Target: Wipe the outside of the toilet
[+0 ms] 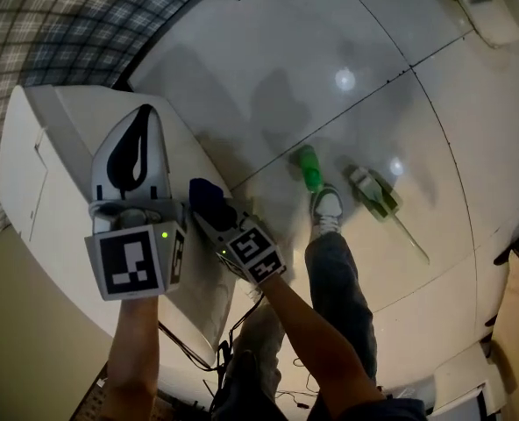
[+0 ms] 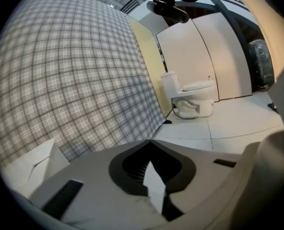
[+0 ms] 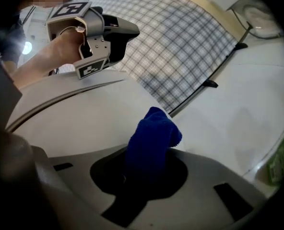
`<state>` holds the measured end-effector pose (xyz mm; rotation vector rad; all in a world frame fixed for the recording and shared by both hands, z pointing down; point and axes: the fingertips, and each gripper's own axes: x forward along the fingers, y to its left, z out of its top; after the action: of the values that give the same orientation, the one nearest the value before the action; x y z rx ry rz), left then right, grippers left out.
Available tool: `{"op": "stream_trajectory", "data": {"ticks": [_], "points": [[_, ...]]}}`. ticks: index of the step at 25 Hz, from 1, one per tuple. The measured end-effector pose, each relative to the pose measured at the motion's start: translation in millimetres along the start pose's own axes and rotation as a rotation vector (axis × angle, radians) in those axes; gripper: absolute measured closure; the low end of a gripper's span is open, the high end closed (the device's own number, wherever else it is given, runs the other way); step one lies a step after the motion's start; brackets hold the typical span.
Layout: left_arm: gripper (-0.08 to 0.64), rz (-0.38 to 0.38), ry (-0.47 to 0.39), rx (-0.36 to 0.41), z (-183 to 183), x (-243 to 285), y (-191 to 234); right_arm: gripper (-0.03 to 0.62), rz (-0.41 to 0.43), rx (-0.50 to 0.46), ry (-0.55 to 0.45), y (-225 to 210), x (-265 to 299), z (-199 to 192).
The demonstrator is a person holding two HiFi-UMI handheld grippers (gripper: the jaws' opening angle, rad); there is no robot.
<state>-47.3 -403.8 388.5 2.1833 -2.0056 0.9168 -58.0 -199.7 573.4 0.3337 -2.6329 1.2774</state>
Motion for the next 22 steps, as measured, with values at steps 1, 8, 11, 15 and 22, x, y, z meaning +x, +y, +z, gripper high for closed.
{"op": "stream_trajectory", "data": {"ticks": [1,8,11,15,22], "points": [[0.543,-0.011,-0.002,-0.008,1,-5,-5,0.517,-0.014,0.013,0.004,4,-8,-11],[0.543,-0.052,-0.042,-0.006,11,-17,-17,0.517,-0.077,0.047,-0.038,7,-26,-24],[0.543,-0.054,-0.035,-0.024,13,-7,-10,0.517,-0.065,0.033,-0.074,-5,-6,2],[0.543,-0.019,-0.038,-0.015,11,9,12,0.517,-0.027,0.004,-0.119,-36,39,49],[0.543,0.06,0.029,-0.034,-9,33,35,0.517,-0.002,0.009,-0.147,-117,132,111]]}}
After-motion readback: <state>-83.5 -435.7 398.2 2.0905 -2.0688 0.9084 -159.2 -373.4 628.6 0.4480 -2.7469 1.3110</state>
